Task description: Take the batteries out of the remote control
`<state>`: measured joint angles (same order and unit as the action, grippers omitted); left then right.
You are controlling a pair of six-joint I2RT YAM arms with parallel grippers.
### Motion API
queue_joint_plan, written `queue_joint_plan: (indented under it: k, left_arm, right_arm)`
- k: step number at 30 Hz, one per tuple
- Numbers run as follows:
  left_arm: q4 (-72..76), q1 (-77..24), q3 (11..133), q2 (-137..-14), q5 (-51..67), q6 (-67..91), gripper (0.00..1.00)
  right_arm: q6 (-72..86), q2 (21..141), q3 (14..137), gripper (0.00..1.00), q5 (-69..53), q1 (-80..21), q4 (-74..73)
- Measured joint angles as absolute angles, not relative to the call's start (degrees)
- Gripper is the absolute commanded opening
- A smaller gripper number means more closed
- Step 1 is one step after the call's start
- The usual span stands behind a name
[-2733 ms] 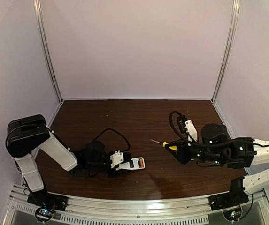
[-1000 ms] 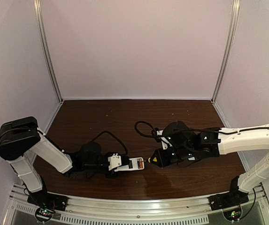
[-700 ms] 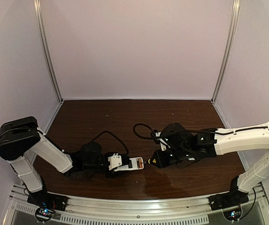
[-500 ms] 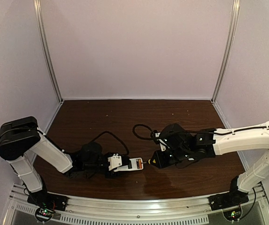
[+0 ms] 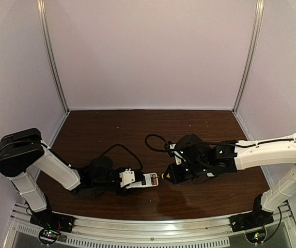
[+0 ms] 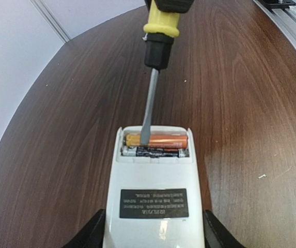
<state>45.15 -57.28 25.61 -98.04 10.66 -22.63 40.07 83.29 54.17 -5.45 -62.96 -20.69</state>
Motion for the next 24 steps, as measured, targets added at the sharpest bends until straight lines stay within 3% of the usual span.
queue_joint_plan:
  k: [24]
  left_arm:
    - [44.27,-57.52,25.67,-98.06,8.93,-22.65,0.0]
  right_arm:
    - [39.38,88.64,58.65,0.0,-2.7,-62.96,-22.22]
